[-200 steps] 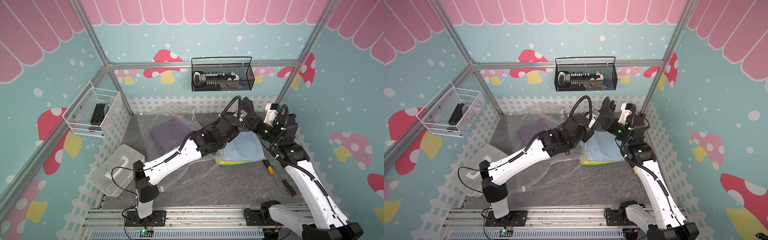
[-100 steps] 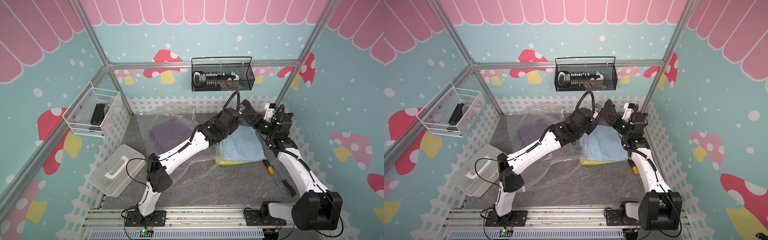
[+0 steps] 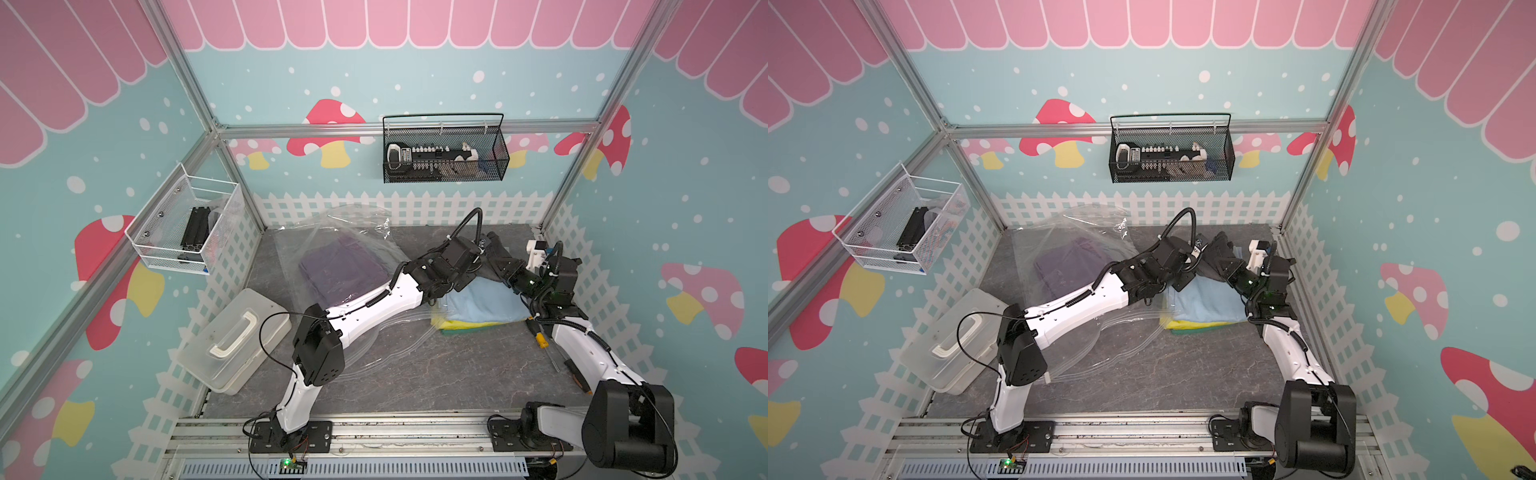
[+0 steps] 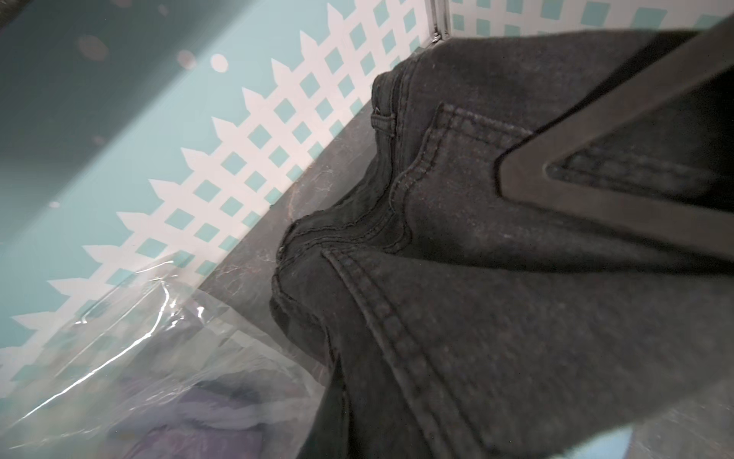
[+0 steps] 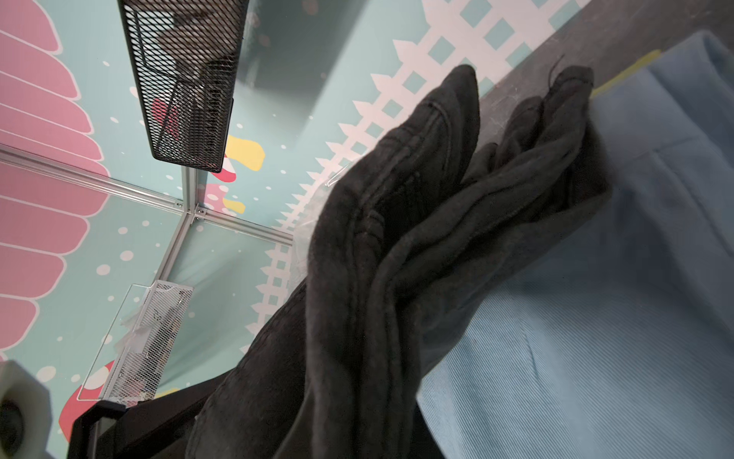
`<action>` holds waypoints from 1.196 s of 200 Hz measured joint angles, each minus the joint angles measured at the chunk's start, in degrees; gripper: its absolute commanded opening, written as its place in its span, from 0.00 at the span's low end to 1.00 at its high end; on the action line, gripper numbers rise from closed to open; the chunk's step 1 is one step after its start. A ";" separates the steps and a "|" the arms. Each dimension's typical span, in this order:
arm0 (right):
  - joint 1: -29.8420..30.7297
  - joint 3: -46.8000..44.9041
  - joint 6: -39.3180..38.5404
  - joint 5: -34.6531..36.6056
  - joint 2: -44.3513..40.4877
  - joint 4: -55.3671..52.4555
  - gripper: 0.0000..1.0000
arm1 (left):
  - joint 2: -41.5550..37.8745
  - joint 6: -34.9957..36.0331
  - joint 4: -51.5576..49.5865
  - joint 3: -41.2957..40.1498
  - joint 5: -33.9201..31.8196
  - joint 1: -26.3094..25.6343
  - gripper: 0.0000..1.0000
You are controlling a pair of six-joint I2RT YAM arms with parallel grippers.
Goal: Take the trousers out of the vacuum bag
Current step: Place the trousers at the center of the board.
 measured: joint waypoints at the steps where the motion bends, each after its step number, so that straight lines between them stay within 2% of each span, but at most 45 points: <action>1: -0.07 -0.15 0.00 -0.07 -0.13 -0.02 0.00 | -0.07 -0.07 0.02 -0.11 0.13 0.00 0.00; 22: -1.07 -2.95 -0.28 -0.90 -2.23 0.24 0.00 | -2.03 -1.84 1.92 -4.42 2.99 -0.26 0.00; 85: -3.17 -9.55 -2.16 0.04 -6.84 -3.65 0.00 | -4.17 -4.68 5.99 -13.46 6.51 -2.32 0.26; 120: -3.91 -12.94 -1.66 1.60 -9.05 -6.38 0.02 | -6.45 -6.45 7.08 -18.60 6.91 -3.43 0.56; 138: -3.98 -14.01 -1.68 2.56 -10.45 -8.33 0.05 | -8.11 -7.17 7.32 -21.44 7.30 -3.65 0.66; 161: -4.02 -14.71 -1.95 4.04 -12.59 -11.06 0.15 | -10.54 -8.26 7.50 -25.09 8.22 -4.17 0.70; 203: -4.31 -14.95 -4.39 6.97 -14.73 -17.90 0.37 | -16.52 -11.32 7.65 -30.69 10.88 -4.66 0.71; 239: -4.59 -13.84 -8.28 10.58 -14.99 -25.79 0.47 | -21.68 -15.15 7.63 -32.35 13.62 -4.63 0.69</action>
